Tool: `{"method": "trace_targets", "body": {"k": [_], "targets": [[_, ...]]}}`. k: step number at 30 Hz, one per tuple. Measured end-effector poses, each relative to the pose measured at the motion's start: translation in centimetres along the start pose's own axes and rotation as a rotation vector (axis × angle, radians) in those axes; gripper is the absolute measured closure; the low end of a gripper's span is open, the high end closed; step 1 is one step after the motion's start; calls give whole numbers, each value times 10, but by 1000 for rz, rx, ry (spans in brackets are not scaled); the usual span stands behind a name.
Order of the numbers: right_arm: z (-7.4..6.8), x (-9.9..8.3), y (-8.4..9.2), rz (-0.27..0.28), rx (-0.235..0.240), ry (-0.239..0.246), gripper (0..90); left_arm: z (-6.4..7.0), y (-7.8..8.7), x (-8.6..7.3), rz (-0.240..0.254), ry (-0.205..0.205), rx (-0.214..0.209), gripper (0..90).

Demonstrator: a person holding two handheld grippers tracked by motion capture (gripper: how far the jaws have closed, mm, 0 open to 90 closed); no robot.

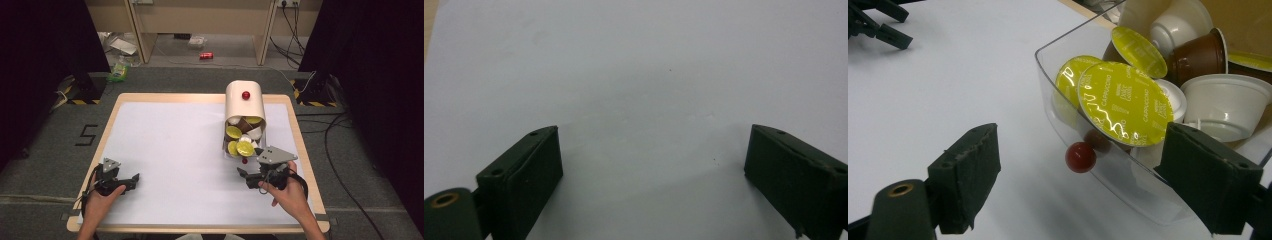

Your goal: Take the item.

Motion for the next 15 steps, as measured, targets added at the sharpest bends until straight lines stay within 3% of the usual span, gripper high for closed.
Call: {"method": "trace_targets", "body": {"k": [4, 15], "targets": [[0, 0, 0, 1, 0, 2, 171, 0, 0, 0, -1, 0, 0, 77], [7, 6, 5, 50, 10, -49, 196, 0, 0, 0, 0, 2, 0, 76]]}}
Point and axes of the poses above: each handheld gripper's, and its own axes: y roughly backward along the jaws, x roughly out of its top, z roughly to its right, the point moved 1 cm from there along -y, roughly forward along the jaws, and after that the axes turned 9 degrees about x, right-handed, at the moved point
